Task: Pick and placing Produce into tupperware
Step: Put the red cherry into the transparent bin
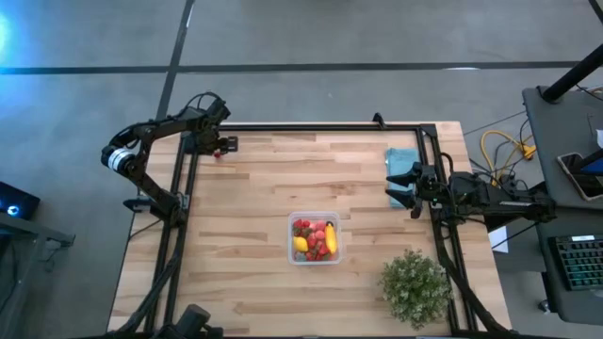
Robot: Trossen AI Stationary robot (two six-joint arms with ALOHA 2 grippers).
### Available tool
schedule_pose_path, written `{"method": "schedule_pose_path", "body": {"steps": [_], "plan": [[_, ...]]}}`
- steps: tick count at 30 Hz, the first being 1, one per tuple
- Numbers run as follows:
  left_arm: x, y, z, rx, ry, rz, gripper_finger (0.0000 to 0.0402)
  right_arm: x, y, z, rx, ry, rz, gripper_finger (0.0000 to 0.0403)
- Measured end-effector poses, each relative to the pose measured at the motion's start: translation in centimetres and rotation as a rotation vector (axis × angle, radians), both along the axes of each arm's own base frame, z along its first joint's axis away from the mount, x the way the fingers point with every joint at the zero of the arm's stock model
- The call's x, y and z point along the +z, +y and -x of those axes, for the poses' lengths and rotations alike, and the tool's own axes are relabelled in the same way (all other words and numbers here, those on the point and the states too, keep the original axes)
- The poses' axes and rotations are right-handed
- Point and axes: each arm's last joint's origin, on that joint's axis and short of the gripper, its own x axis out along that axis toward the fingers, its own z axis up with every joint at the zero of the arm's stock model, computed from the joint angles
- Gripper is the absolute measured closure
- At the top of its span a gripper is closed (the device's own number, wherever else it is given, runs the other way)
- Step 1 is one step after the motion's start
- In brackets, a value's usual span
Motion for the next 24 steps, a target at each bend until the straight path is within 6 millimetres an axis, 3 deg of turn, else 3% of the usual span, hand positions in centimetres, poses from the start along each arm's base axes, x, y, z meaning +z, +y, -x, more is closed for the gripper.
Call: {"method": "schedule_pose_path", "body": {"steps": [24], "plan": [[0.09, -0.07, -0.09, 0.112, -0.035, 0.016, 0.0248, 0.0, 0.0, 0.0, 0.0, 0.0, 0.0, 0.015]]}}
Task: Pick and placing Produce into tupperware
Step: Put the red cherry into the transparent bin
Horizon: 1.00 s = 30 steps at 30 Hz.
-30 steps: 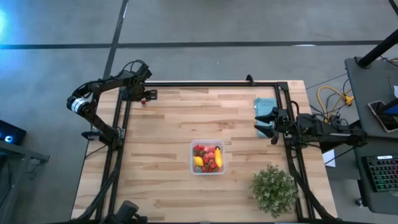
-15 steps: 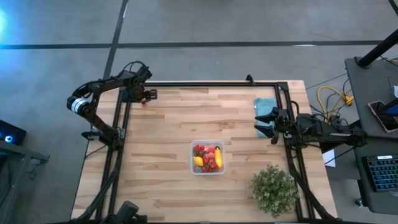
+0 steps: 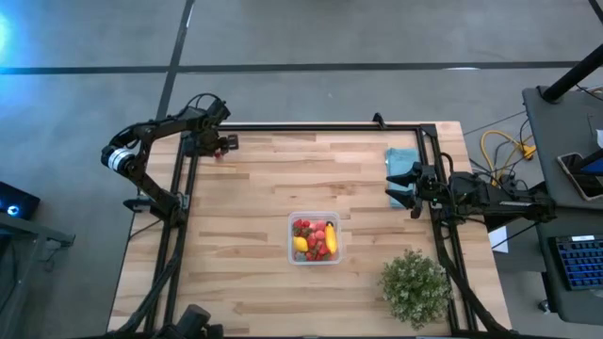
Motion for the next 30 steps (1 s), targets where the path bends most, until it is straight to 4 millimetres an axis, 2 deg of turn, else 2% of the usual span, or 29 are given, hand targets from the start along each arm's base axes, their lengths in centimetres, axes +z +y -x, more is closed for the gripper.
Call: {"method": "schedule_pose_path", "body": {"steps": [8, 18, 21, 26, 30], "plan": [[0.0, 0.1, 0.0, 0.005, 0.011, -0.023, 0.028, 0.0, 0.0, 0.0, 0.0, 0.0, 0.0, 0.0155], [0.1, -0.1, 0.0, 0.023, 0.008, 0.008, 0.0281, 0.0, 0.0, 0.0, 0.0, 0.0, 0.0, 0.0151], [0.9, -0.5, -0.5, -0.087, 0.007, -0.001, 0.0282, 0.0, 0.0, 0.0, 0.0, 0.0, 0.0, 0.0152], [3.0, -1.4, -2.3, -0.438, 0.086, -0.128, 0.0282, 0.0, 0.0, 0.0, 0.0, -0.001, 0.0, 0.0156], [3.3, -1.4, -2.3, -0.455, 0.217, -0.152, 0.0282, 0.0, 0.0, 0.0, 0.0, 0.0, 0.0, 0.0153]]}}
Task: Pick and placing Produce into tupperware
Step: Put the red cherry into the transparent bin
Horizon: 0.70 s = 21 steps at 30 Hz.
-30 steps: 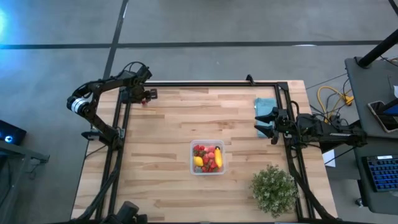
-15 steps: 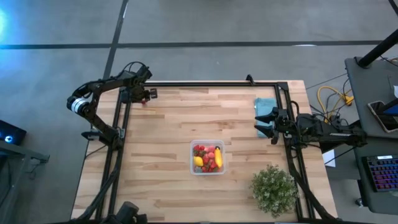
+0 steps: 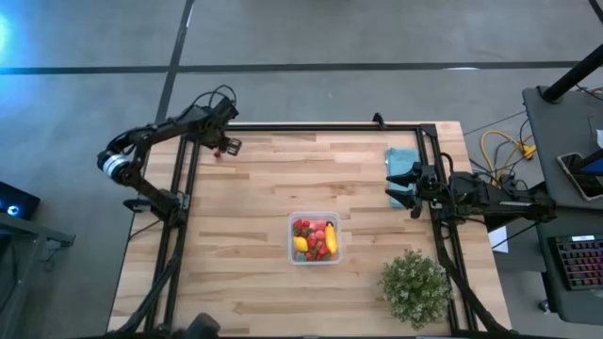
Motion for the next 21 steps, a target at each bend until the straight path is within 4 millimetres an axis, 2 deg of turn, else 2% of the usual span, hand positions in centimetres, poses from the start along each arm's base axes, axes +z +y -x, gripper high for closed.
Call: {"method": "schedule_pose_path", "body": {"steps": [7, 11, 17, 21], "plan": [[-2.6, 0.2, 0.3, -0.061, 0.128, 0.178, 0.0282, 0.0, 0.0, 0.0, 0.0, 0.0, 0.0, 0.0154], [-3.5, 0.4, 0.2, -0.059, 0.15, 0.213, 0.0282, 0.0, 0.0, 0.0, 0.0, 0.0, 0.0, 0.0156], [-3.6, 0.7, -0.1, -0.059, 0.143, 0.203, 0.028, 0.0, 0.0, 0.0, 0.0, 0.0, 0.0, 0.015], [-3.3, 1.0, -0.3, -0.066, 0.114, 0.185, 0.0262, 0.0, 0.0, 0.0, 0.0, 0.0, 0.0, 0.015]]}}
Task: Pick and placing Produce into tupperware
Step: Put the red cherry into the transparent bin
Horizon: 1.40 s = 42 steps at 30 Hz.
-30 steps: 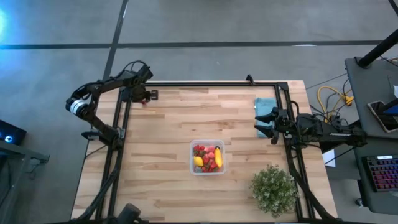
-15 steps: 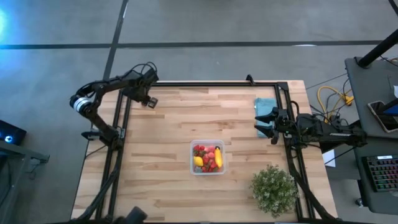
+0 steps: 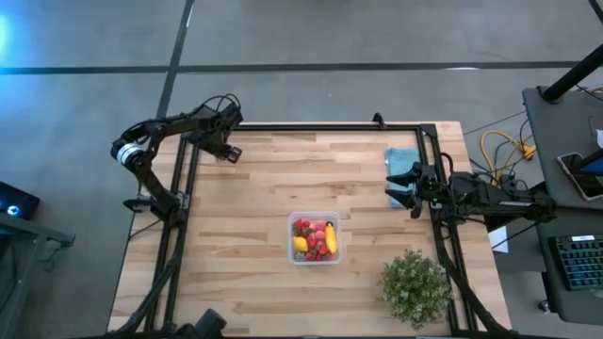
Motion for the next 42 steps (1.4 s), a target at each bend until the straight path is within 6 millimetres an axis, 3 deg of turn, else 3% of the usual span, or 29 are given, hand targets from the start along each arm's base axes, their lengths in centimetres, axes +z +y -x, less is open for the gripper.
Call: {"method": "schedule_pose_path", "body": {"steps": [10, 24, 42], "plan": [[-0.2, 0.2, -0.2, 0.008, -0.016, -0.003, 0.0197, 0.0, 0.0, 0.0, 0.0, 0.0, 0.0, 0.0154], [-2.0, 0.8, -0.5, 0.013, 0.001, 0.053, 0.0197, 0.0, 0.0, 0.0, 0.0, 0.0, 0.0, 0.0154], [-1.6, 1.7, -0.7, 0.019, -0.024, -0.027, 0.0208, 0.0, 0.0, 0.0, 0.0, 0.0, 0.0, 0.015]]}}
